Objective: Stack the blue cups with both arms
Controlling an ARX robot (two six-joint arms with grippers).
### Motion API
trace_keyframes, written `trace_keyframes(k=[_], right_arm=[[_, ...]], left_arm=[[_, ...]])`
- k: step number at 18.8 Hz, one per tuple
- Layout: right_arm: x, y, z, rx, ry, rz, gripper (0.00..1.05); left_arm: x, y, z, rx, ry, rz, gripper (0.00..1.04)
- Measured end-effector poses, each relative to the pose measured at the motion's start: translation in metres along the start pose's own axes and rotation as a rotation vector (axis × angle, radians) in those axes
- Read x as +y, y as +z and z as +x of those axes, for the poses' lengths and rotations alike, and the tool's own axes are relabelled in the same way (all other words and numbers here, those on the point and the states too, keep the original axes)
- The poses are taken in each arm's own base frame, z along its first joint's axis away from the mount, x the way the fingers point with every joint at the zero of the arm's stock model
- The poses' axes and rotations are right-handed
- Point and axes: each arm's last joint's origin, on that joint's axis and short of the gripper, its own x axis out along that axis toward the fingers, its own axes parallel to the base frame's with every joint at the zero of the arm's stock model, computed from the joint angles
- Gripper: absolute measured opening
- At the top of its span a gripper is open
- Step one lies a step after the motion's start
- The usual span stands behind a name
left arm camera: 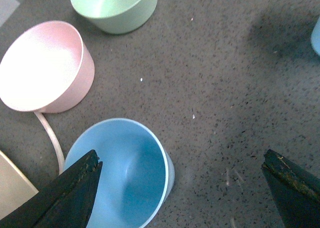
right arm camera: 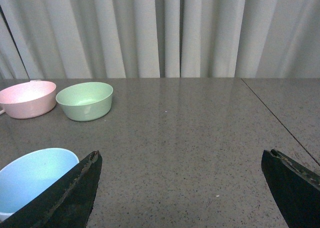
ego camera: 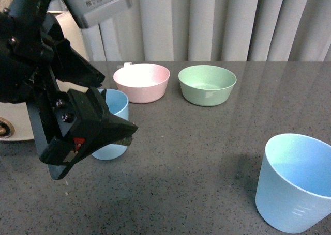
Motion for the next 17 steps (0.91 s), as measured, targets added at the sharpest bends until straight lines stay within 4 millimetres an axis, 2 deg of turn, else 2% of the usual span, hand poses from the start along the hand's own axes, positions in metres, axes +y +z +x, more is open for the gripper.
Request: trace_keyframes(k=[9, 10, 17], right_arm=[[0.000, 0.000, 0.000, 0.000, 0.000, 0.000, 0.98], [0.000, 0.000, 0.000, 0.000, 0.000, 0.000, 0.98], [0.000, 0.000, 0.000, 0.000, 0.000, 0.000, 0.98]], left_arm=[[0.002, -0.016, 0.028, 0.100, -0.036, 0.041, 0.98], [0.002, -0.016, 0.028, 0.100, -0.036, 0.047, 0.92], [0.007, -0.014, 0.028, 0.082, -0.048, 0.045, 0.20]])
